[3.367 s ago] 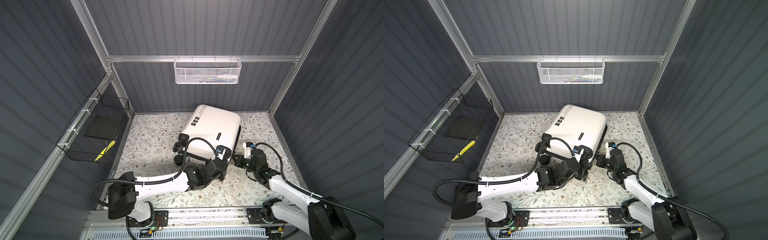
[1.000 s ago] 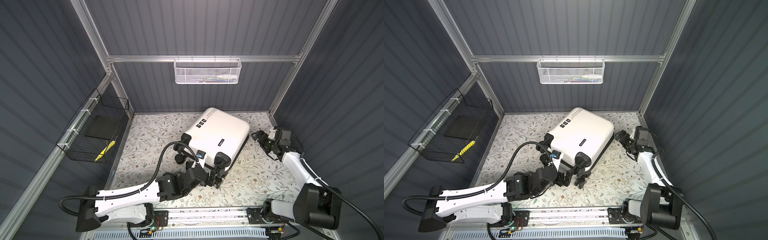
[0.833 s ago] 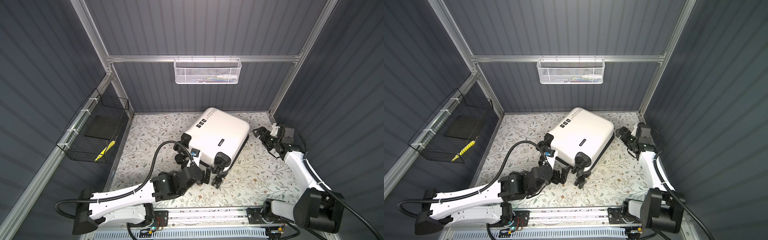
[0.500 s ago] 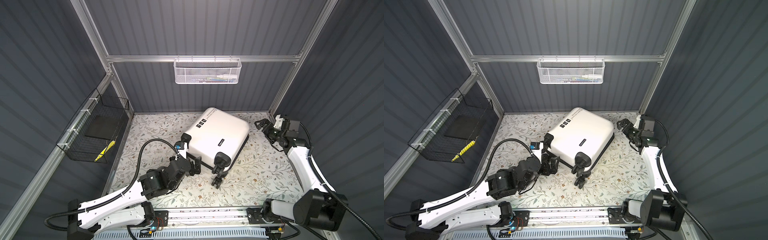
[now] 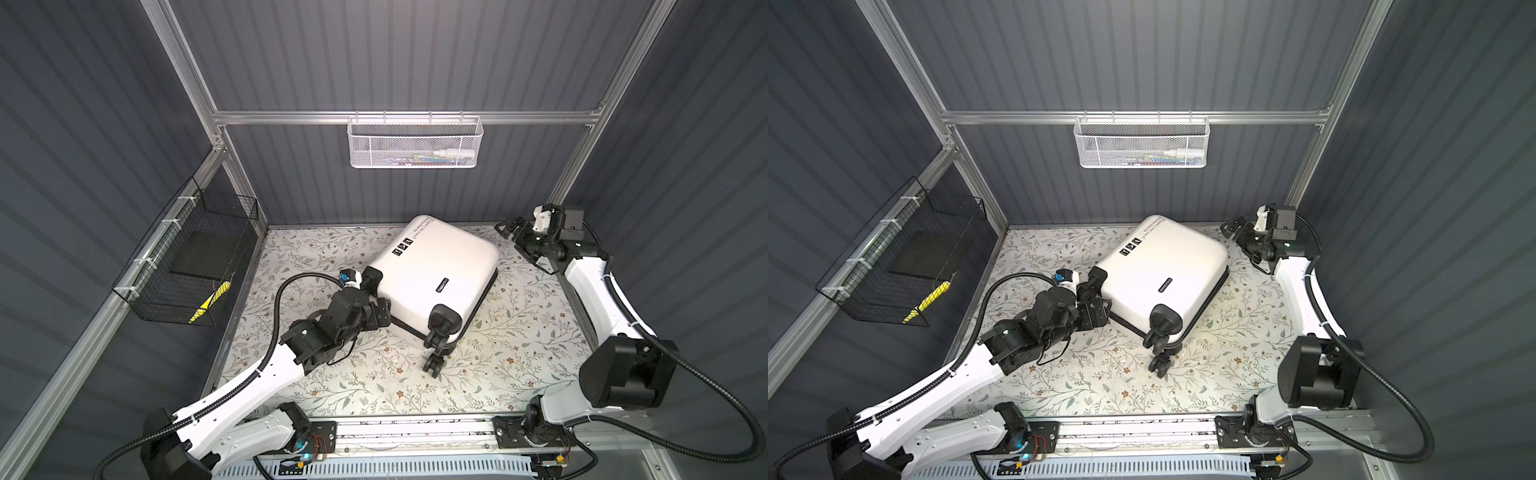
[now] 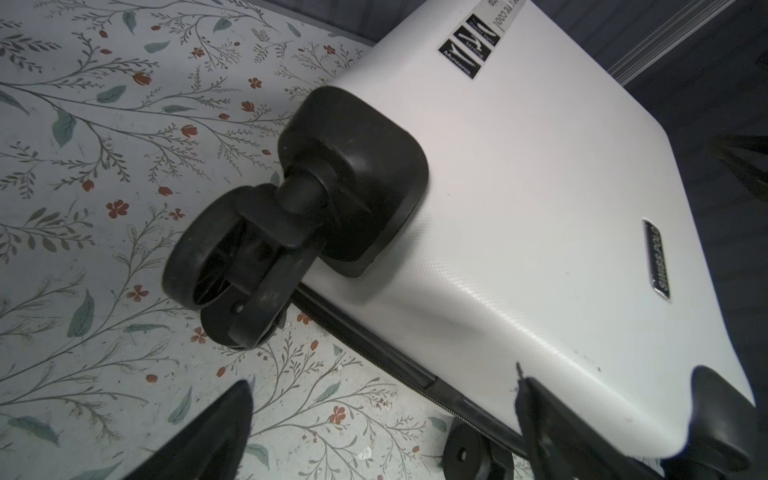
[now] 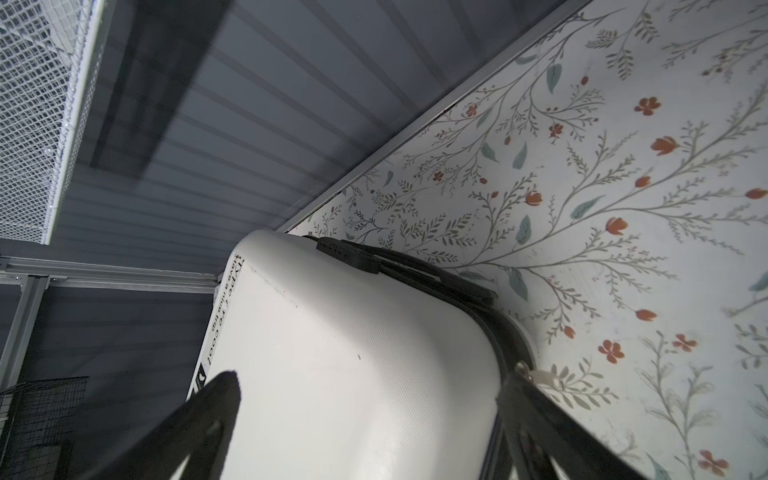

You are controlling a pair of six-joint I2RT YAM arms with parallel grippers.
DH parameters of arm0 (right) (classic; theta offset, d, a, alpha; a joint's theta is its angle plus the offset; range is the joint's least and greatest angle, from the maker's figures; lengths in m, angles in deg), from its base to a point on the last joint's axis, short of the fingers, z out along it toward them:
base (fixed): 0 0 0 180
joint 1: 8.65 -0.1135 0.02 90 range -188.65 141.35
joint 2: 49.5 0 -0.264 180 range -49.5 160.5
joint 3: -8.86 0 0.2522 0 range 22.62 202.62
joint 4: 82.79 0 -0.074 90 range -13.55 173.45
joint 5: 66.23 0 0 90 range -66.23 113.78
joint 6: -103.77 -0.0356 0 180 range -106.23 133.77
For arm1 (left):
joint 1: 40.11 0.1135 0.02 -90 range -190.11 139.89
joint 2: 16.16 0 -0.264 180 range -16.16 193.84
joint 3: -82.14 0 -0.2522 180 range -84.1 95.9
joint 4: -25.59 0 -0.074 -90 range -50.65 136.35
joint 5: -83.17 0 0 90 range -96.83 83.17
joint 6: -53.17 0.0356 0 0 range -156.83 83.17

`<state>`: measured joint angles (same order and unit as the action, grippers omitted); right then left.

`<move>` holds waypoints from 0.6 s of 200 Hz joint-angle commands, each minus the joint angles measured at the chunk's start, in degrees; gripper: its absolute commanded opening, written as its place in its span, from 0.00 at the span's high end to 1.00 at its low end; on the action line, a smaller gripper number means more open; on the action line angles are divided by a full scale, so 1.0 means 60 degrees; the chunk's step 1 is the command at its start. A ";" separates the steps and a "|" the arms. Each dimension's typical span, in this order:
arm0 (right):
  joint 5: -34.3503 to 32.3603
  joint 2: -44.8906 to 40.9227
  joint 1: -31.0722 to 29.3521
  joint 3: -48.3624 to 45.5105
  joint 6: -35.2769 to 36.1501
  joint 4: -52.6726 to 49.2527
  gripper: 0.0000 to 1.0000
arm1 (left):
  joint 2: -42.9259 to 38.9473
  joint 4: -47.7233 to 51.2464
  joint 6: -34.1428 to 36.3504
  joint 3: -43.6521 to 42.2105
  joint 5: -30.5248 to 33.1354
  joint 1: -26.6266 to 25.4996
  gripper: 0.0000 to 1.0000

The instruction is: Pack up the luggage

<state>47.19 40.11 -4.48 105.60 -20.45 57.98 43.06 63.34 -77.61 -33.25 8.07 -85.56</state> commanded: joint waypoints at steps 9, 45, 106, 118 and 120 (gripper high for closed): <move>0.0418 0.0848 -0.0182 0.0785 0.0366 -0.0488 0.01 | 0.0167 -0.0514 0.0072 0.0362 -0.1145 0.0600 0.00; 0.1225 0.1913 -0.0266 0.1413 0.0567 -0.0552 0.01 | 0.0588 -0.0693 0.0326 0.0515 -0.1669 0.1036 0.00; 0.2051 0.2047 -0.0711 0.0920 0.0963 -0.0193 0.05 | 0.1416 -0.1083 0.0913 0.0847 -0.2313 0.1710 0.00; 0.2176 0.1845 -0.0736 0.0565 0.0962 -0.0018 0.06 | 0.1587 -0.1090 0.1067 0.0982 -0.2439 0.1813 0.00; 0.2194 0.1822 -0.0737 0.0488 0.0951 0.0030 0.06 | 0.1618 -0.1085 0.1097 0.1008 -0.2457 0.1835 0.00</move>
<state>54.67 53.59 -7.17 111.81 -15.53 57.23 50.97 57.35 -74.61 -29.77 -4.44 -75.99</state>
